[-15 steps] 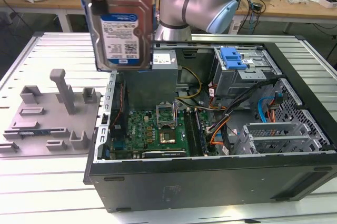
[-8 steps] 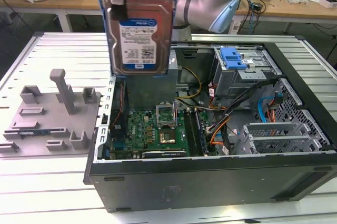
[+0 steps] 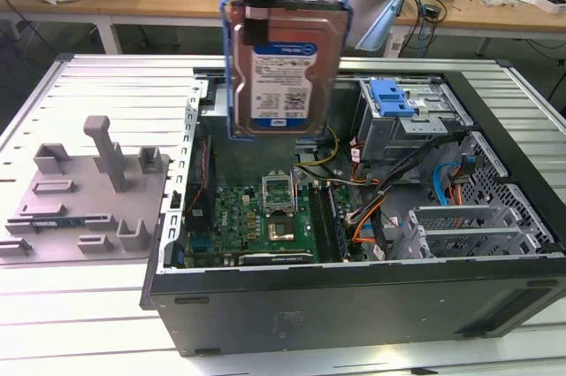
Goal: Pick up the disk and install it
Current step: 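Pick up the disk, then insert the disk into the insertion slot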
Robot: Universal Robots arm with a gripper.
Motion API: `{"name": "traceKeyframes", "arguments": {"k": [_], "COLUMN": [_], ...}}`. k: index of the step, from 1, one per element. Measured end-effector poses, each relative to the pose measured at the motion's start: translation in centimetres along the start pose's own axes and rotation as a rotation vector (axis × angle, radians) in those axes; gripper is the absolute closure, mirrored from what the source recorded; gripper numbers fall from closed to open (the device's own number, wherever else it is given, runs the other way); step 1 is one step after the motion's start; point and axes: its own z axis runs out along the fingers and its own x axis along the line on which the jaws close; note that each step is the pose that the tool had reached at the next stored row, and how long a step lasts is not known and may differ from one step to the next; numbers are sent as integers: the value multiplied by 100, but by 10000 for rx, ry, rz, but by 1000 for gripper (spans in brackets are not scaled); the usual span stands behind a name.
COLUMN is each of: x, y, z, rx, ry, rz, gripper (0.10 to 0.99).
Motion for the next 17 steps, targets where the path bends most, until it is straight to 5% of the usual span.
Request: {"name": "traceKeyframes", "arguments": {"k": [10,17], "x": [126,129], "y": [-604,-635], "z": [-28,-29], "rx": [0,-1], "ry": [0,0], "rz": [-3,-2], "gripper": [722,722]}}
